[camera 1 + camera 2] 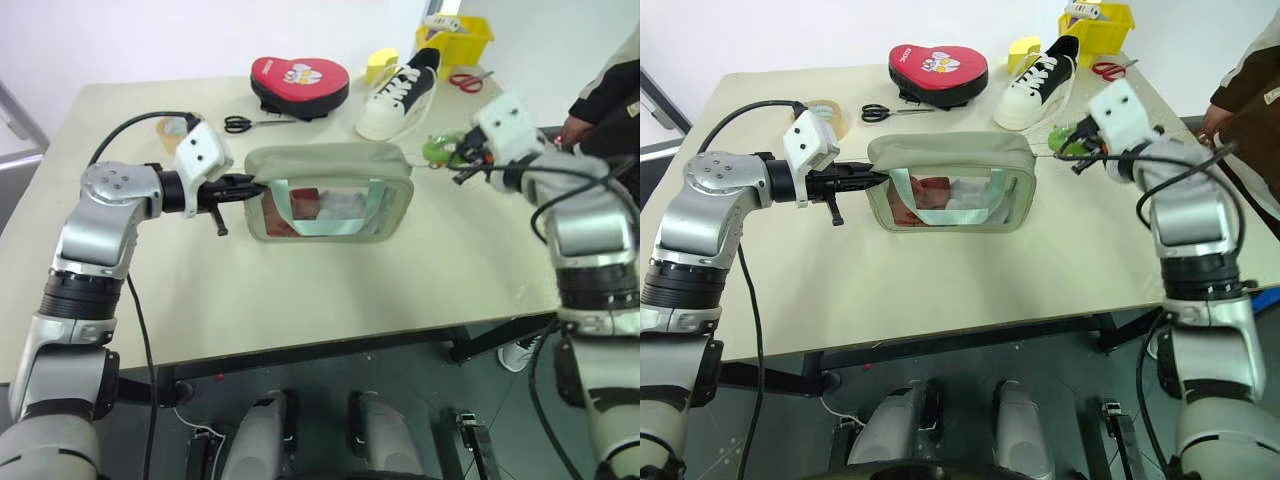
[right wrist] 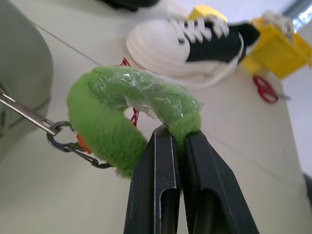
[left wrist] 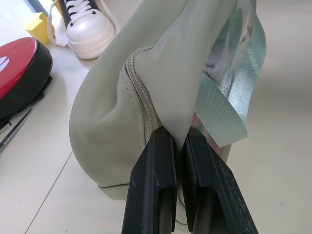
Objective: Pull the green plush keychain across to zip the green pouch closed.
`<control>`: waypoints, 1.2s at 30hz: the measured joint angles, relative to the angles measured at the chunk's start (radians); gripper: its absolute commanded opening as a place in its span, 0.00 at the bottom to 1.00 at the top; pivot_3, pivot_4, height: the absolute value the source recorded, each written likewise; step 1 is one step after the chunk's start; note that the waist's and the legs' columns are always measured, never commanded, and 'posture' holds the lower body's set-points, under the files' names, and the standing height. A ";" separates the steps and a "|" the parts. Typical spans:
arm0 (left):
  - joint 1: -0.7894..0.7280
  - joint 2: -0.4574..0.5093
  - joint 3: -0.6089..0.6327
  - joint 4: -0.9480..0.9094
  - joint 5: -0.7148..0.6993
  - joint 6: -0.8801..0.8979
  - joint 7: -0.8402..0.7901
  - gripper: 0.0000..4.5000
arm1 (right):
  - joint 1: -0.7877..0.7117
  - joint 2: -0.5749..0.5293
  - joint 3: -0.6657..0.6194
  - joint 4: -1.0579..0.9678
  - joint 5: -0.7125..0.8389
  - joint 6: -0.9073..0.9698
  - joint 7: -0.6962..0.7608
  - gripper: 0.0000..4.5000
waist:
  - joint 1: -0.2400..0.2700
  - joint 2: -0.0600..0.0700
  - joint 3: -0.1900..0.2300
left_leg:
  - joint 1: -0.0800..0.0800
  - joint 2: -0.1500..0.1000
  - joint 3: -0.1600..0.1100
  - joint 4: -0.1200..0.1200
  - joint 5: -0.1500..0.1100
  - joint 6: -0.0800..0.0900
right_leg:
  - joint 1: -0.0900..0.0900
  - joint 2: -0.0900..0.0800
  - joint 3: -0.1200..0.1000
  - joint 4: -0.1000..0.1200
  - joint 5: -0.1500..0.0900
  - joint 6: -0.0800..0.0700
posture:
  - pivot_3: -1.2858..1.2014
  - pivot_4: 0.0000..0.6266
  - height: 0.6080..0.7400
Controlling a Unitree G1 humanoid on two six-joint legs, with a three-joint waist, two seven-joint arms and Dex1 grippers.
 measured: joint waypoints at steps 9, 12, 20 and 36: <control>0.014 0.014 0.000 -0.046 -0.002 0.042 0.001 0.00 | 0.147 0.308 -0.005 0.075 0.027 -0.028 -0.197 0.00 | -0.002 0.000 0.000 | 0.000 0.000 0.000 0.001 0.000 0.001 | 0.001 0.002 -0.001 0.001 0.001 0.002 | 0.52 0.24 1.00; 0.019 0.020 0.002 -0.053 -0.004 0.054 0.003 0.00 | 0.148 0.323 0.004 0.084 0.027 -0.037 -0.202 0.00 | -0.003 0.000 0.000 | 0.001 0.000 0.000 0.002 0.000 0.001 | 0.002 0.005 -0.002 0.000 0.001 0.002 | 0.52 0.24 1.00; 0.025 0.018 0.006 -0.065 -0.008 0.076 0.032 0.24 | 0.127 0.278 -0.023 0.046 0.111 0.046 -0.099 0.59 | -0.002 0.000 0.000 | 0.001 0.000 0.000 0.003 0.000 0.002 | 0.003 0.006 -0.001 0.000 0.001 0.003 | 0.52 0.24 1.00; -0.091 0.115 0.146 -0.005 -0.184 0.267 -0.023 0.99 | -0.113 -0.236 -0.134 -0.428 0.650 0.527 0.466 1.00 | 0.000 0.000 0.001 | 0.000 0.004 -0.001 0.003 -0.001 0.002 | 0.001 0.004 -0.001 -0.001 0.000 0.000 | 0.52 0.24 1.00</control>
